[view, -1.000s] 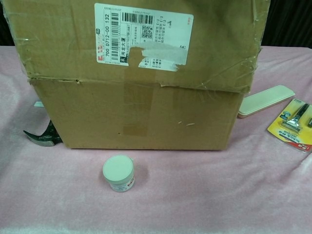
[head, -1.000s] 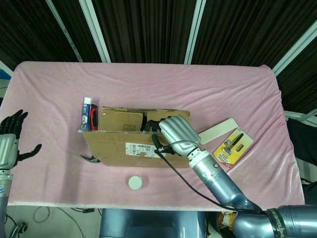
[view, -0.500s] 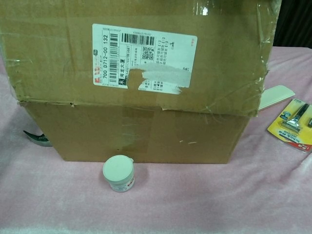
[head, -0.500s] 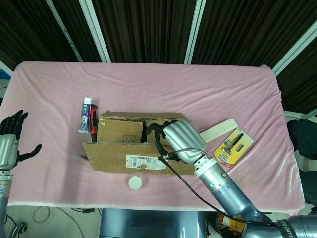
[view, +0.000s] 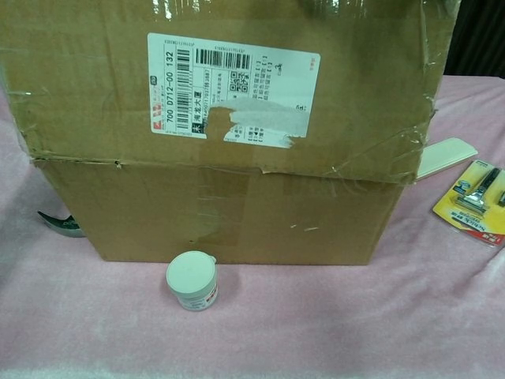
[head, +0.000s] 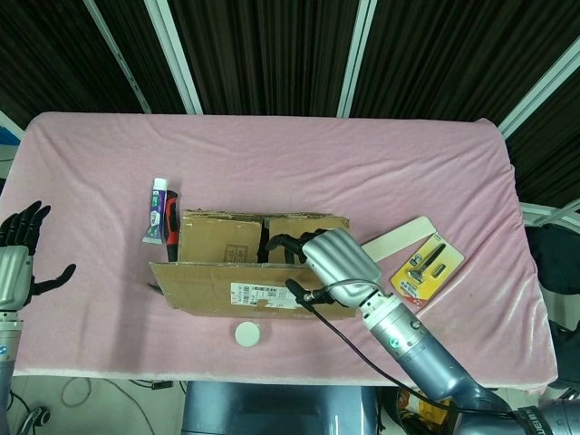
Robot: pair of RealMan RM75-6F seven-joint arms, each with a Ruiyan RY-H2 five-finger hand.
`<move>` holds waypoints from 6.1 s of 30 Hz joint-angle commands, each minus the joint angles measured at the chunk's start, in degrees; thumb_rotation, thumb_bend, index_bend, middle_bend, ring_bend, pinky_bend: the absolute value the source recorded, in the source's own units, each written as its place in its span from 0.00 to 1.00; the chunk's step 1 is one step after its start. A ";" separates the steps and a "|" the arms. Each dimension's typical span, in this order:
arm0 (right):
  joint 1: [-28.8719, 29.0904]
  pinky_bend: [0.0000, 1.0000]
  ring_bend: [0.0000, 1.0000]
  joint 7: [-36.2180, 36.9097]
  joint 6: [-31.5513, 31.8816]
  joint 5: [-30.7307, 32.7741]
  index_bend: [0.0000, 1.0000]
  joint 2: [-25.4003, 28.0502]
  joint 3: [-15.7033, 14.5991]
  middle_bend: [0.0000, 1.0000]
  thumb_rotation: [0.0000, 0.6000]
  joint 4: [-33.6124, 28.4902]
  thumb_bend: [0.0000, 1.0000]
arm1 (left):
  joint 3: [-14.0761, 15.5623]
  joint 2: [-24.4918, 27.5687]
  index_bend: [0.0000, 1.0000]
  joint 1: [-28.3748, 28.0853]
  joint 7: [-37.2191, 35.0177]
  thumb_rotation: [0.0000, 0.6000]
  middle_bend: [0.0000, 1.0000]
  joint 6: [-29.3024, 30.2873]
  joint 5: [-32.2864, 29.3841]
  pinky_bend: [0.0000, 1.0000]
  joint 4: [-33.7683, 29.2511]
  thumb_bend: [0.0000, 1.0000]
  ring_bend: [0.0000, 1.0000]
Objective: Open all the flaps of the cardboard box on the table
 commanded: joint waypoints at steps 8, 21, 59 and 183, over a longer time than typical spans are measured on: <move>-3.56 0.56 0.60 6.10 -1.71 -9.57 0.26 0.67 -1.78 0.56 1.00 0.00 0.39 | -0.04 -0.04 0.00 0.04 0.06 1.00 0.00 0.18 0.14 0.00 0.01 0.20 0.00; -8.17 0.63 0.77 12.41 -2.45 -19.51 0.25 2.96 -4.23 0.67 1.00 0.00 0.39 | 0.01 -0.22 0.00 -0.03 0.39 1.00 0.00 0.15 0.32 0.00 0.13 0.20 0.00; -24.41 0.47 0.61 23.46 2.99 -52.31 0.21 5.35 -21.41 0.50 1.00 0.00 0.31 | 0.67 0.23 0.00 0.17 -0.16 1.00 0.00 0.50 1.84 0.00 -0.05 0.20 0.00; -39.18 0.25 0.11 14.31 26.29 -31.43 0.07 -1.57 -5.60 0.11 1.00 19.85 0.37 | -2.25 19.23 0.47 -57.88 17.31 1.00 0.65 -54.36 -6.84 0.54 -21.20 1.00 0.52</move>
